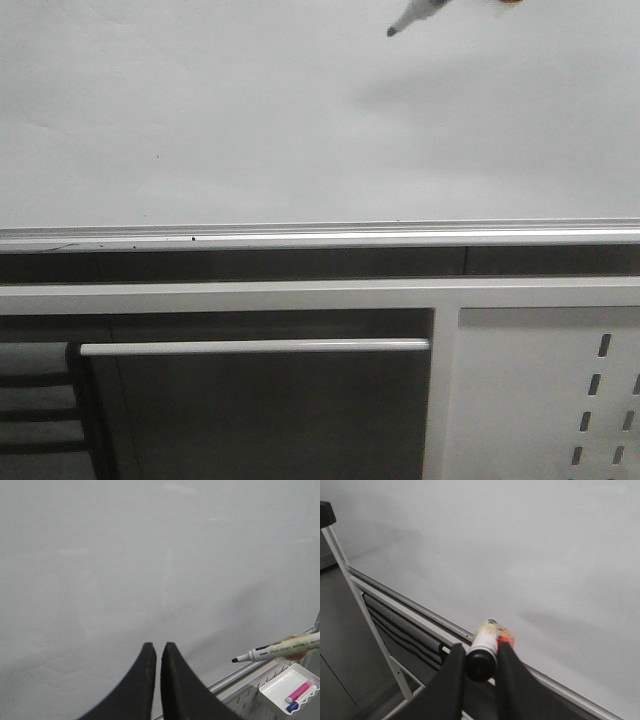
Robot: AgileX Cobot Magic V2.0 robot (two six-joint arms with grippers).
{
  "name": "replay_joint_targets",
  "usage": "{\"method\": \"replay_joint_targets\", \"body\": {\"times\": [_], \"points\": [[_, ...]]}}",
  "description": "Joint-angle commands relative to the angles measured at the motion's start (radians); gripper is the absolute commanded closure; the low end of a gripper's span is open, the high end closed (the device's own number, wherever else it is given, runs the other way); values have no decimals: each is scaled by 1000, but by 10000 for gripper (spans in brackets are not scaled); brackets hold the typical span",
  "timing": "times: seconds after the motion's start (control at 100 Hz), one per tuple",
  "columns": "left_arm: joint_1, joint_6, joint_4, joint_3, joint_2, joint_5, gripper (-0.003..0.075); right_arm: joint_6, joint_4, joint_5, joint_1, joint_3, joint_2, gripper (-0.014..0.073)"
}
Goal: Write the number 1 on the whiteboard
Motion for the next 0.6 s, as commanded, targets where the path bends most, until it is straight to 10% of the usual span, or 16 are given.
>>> {"method": "replay_joint_targets", "body": {"times": [0.0, 0.59], "points": [[3, -4, -16, -23, -4, -75, 741, -33, 26, -100, 42, -33, 27, 643], [3, -4, -5, -23, -4, -120, 741, -46, -52, -367, 112, -83, 347, 644]]}}
